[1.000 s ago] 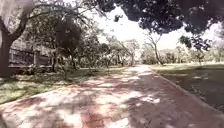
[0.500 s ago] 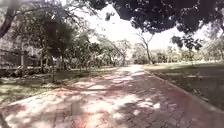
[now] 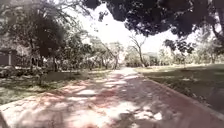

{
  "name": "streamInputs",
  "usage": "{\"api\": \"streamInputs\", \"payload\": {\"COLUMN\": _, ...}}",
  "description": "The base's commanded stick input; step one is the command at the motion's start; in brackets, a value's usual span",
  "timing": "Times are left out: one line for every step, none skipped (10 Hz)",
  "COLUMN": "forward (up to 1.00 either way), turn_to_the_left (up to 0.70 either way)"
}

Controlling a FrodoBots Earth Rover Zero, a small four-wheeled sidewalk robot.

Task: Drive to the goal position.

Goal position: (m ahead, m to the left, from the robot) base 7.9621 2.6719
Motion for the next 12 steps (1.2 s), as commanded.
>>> {"api": "streamInputs", "payload": {"forward": 0.7, "turn_to_the_left": 0.0}}
{"api": "streamInputs", "payload": {"forward": 0.7, "turn_to_the_left": 0.0}}
{"api": "streamInputs", "payload": {"forward": 0.7, "turn_to_the_left": 0.0}}
{"api": "streamInputs", "payload": {"forward": 0.7, "turn_to_the_left": 0.0}}
{"api": "streamInputs", "payload": {"forward": 0.7, "turn_to_the_left": 0.0}}
{"api": "streamInputs", "payload": {"forward": 0.7, "turn_to_the_left": 0.0}}
{"api": "streamInputs", "payload": {"forward": 0.7, "turn_to_the_left": 0.0}}
{"api": "streamInputs", "payload": {"forward": 0.7, "turn_to_the_left": 0.0}}
{"api": "streamInputs", "payload": {"forward": 0.7, "turn_to_the_left": 0.0}}
{"api": "streamInputs", "payload": {"forward": 0.7, "turn_to_the_left": 0.0}}
{"api": "streamInputs", "payload": {"forward": 0.7, "turn_to_the_left": 0.0}}
{"api": "streamInputs", "payload": {"forward": 0.7, "turn_to_the_left": 0.0}}
